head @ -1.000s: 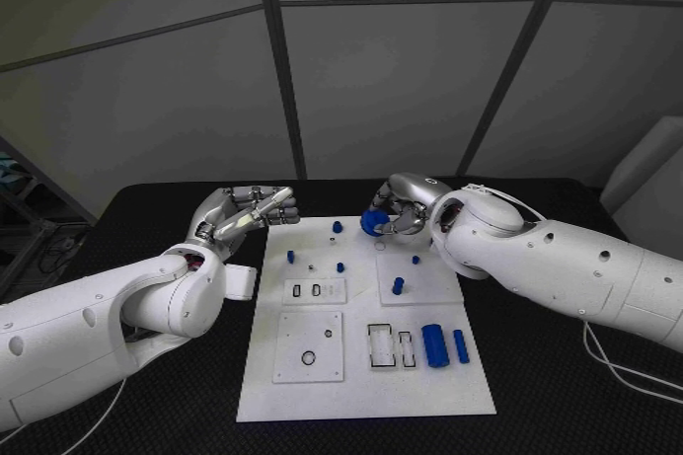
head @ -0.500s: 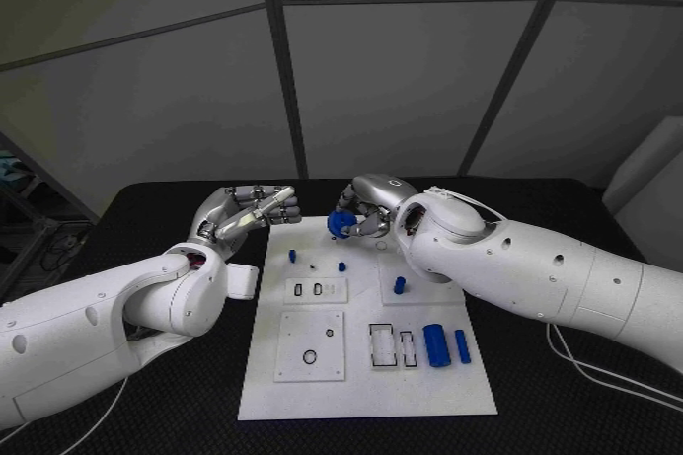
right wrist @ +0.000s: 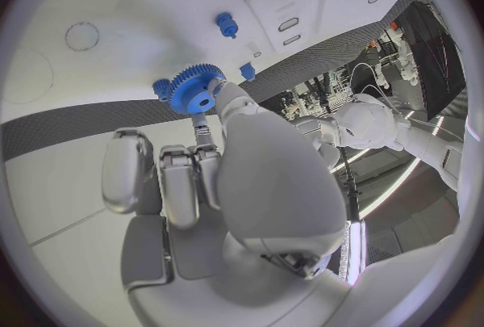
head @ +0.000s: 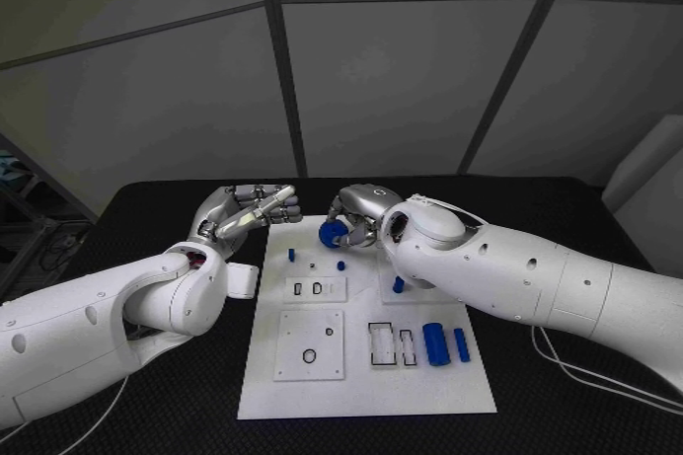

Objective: Assemble the parts on the task board

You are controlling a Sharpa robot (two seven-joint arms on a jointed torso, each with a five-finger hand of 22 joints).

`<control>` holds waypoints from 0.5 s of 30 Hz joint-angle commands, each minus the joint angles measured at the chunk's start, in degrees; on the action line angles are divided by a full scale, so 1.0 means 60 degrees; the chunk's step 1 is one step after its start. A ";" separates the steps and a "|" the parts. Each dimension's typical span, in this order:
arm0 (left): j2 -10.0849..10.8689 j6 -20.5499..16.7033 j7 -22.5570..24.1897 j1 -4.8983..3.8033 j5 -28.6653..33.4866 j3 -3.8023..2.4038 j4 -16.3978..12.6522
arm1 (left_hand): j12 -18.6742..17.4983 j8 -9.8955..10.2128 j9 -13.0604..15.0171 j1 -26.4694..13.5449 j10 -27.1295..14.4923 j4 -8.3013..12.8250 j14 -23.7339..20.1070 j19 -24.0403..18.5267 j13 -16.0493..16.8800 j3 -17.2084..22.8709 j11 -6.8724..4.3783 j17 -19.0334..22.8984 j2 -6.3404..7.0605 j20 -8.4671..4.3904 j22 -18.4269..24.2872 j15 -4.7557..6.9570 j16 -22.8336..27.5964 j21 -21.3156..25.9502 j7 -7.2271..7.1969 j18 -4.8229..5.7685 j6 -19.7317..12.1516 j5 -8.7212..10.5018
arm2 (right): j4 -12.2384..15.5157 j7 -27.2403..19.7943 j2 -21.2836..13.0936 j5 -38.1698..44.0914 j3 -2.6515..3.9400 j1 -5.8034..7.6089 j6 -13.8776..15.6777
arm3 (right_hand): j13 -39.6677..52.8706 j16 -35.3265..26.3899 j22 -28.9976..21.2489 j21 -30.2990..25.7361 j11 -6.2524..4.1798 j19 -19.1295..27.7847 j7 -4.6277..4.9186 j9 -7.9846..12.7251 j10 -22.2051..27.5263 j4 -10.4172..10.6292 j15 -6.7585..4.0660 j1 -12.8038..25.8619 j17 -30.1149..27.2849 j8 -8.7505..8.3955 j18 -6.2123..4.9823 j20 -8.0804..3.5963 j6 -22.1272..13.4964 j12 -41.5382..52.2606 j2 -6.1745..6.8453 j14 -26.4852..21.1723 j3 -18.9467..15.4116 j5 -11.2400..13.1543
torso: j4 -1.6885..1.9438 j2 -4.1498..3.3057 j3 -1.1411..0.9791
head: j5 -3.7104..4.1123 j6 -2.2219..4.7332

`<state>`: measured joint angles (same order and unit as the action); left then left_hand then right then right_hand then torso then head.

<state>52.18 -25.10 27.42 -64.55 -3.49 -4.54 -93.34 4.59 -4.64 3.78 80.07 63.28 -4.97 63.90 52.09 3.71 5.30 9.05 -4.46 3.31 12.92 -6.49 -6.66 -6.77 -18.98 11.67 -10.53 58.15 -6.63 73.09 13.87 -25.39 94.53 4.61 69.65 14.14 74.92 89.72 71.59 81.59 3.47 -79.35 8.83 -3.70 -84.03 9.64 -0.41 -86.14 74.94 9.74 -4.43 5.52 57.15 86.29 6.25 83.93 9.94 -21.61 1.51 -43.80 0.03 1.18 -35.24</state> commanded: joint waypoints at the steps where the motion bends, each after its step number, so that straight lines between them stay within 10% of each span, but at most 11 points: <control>1: -0.0004 0.0139 0.0030 -0.0017 -0.0059 -0.0009 -0.0026 | -0.0047 0.0037 -0.0001 -0.0030 -0.0025 0.0056 -0.0024 0.0025 -0.0001 0.0018 -0.0028 0.0001 -0.0077 0.0028 0.0011 -0.0010 0.0042 0.0050 0.0009 0.0002 0.0051 0.0028 | -0.0079 -0.0057 0.0066 0.0091 -0.0044 0.0015 -0.0263 | 0.1606 0.0047 0.0001 0.0025 -0.0020 -0.0057 -0.0110 -0.0007 -0.0314 -0.0008 -0.0051 0.0104 0.2510 0.0017 0.0116 -0.0011 0.0181 -0.0020 0.0016 0.1012 0.0059 0.0030 | -0.0012 0.0005 -0.0005 | -0.0010 -0.0026; 15: 0.0035 0.0168 0.0029 -0.0020 -0.0059 -0.0010 -0.0063 | -0.0047 0.0037 -0.0001 -0.0030 -0.0025 0.0056 -0.0024 0.0025 -0.0001 0.0018 -0.0028 0.0001 -0.0077 0.0028 0.0011 -0.0010 0.0042 0.0050 0.0009 0.0002 0.0051 0.0028 | -0.0339 0.0043 0.0247 0.0138 -0.0120 0.0009 -0.0242 | 0.1407 0.0043 -0.0062 -0.0010 0.0072 -0.0003 0.0001 0.0013 -0.0141 -0.0023 0.0020 0.0340 0.2498 -0.0223 0.0106 0.0041 -0.0096 -0.0175 0.0155 0.1010 0.0206 0.0145 | -0.0014 0.0003 -0.0012 | -0.0043 -0.0076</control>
<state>52.37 -24.91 27.41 -64.56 -3.49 -4.54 -93.56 4.59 -4.65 3.78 80.07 63.28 -4.97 63.90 52.09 3.71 5.30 9.05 -4.46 3.31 12.92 -6.50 -6.66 -6.78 -18.98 11.67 -10.53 58.15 -6.63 71.19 13.98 -23.99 94.85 3.95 69.64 12.75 74.92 89.72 71.24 81.59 3.50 -79.35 8.73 -3.66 -84.03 9.56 -0.41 -84.46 74.93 8.53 -4.43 5.52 57.27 85.34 7.31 83.93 10.97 -20.80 1.44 -43.82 -0.04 0.97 -35.70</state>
